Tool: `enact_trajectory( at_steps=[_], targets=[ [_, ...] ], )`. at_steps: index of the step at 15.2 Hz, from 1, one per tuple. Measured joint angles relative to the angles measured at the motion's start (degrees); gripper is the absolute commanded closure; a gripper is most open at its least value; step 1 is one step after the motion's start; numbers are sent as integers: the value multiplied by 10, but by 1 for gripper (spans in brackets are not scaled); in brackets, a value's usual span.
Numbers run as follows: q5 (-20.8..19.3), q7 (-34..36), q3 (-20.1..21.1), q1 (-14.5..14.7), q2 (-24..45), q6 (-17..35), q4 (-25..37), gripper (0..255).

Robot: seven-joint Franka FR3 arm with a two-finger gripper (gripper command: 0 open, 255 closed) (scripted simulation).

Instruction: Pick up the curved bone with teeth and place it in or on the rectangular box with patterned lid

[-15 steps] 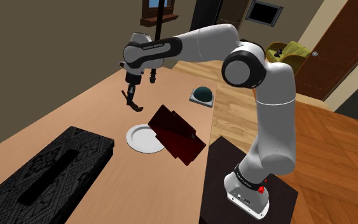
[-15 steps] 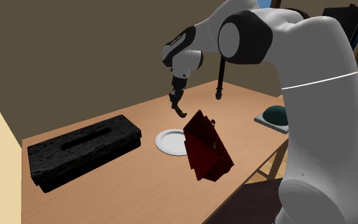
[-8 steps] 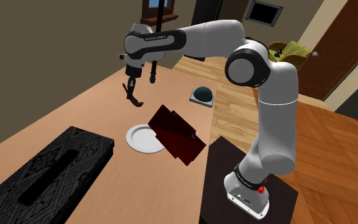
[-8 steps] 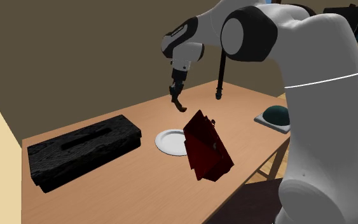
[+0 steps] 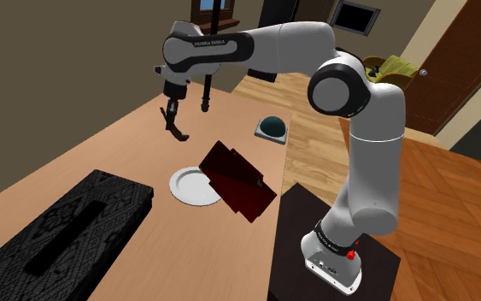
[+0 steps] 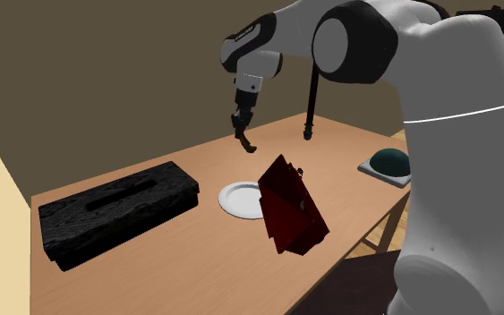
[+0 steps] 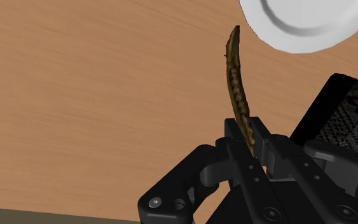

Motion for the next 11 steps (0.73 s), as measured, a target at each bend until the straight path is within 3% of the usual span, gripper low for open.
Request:
enact_trajectory(
  at_steps=[4, 11],
  targets=[
    [-5, 41, 12, 36, -28, 26, -44, 255],
    [-15, 123, 36, 97, -39, 54, -63, 255]
  ],
)
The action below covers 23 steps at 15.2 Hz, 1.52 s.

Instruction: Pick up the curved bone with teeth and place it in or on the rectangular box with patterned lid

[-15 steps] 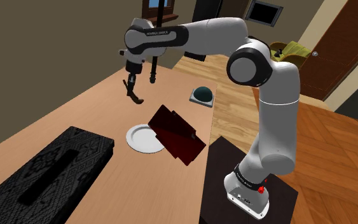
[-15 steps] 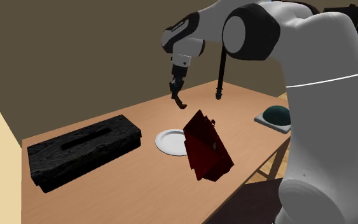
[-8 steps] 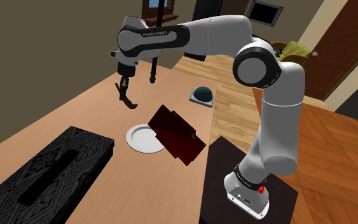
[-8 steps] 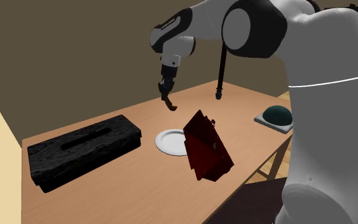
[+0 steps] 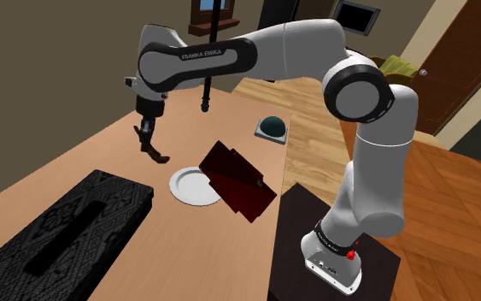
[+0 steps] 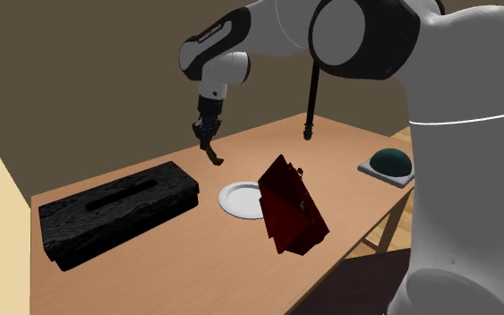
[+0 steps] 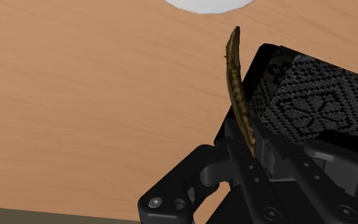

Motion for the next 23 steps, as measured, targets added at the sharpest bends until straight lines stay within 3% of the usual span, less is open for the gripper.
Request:
enact_trajectory(
  at_steps=[10, 20, 23],
  targets=[
    [-19, 121, 32, 85, 22, 20, 29, 255],
    [-46, 242, 54, 170, 103, -4, 157, 255],
    [-49, 252, 56, 179, 120, 3, 169, 255]
  ],
)
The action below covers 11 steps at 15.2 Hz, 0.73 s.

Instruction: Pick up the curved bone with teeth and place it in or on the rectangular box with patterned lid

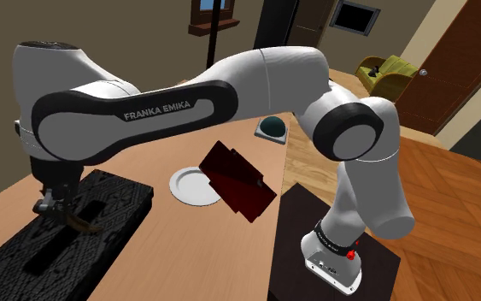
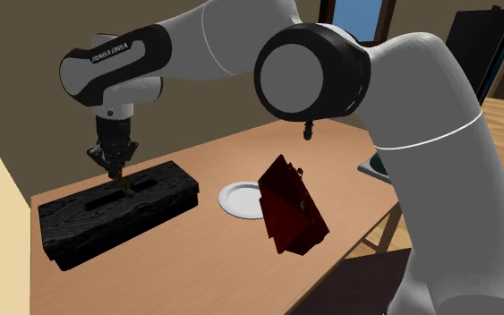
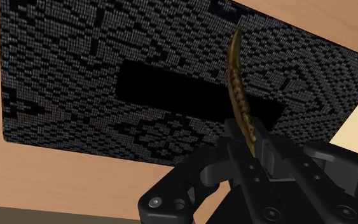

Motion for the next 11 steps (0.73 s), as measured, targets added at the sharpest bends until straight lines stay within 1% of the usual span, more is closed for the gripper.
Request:
enact_trajectory(
  at_steps=[8, 10, 11],
  targets=[
    [3, -7, 1, 1, 17, 54, -24, 255],
    [4, -9, 2, 2, 20, 66, -42, 255],
    [5, -11, 2, 1, 27, 68, -39, 255]
  ],
)
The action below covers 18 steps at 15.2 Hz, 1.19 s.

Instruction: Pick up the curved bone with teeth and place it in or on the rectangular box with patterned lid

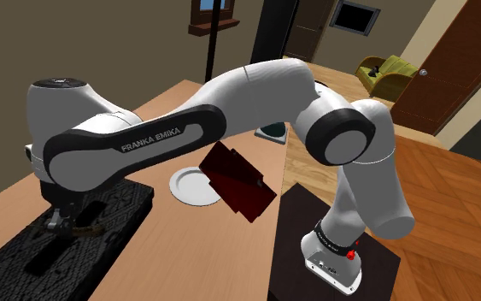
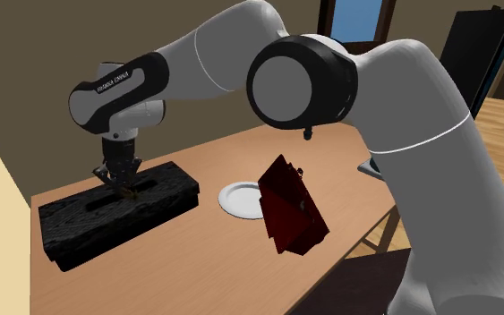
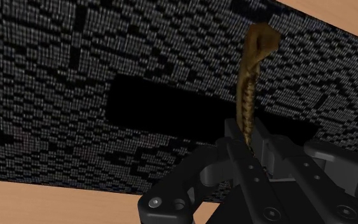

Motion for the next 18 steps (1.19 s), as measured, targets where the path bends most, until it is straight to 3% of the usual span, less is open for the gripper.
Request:
enact_trajectory(
  at_steps=[7, 8, 14, 18],
  targets=[
    [1, -3, 0, -1, 3, 10, -7, 255],
    [1, -2, 0, -1, 3, 10, -7, 0],
    [1, -2, 0, 0, 5, 9, -7, 0],
    [-1, -2, -2, -6, -21, -30, 7, 0]
  ],
)
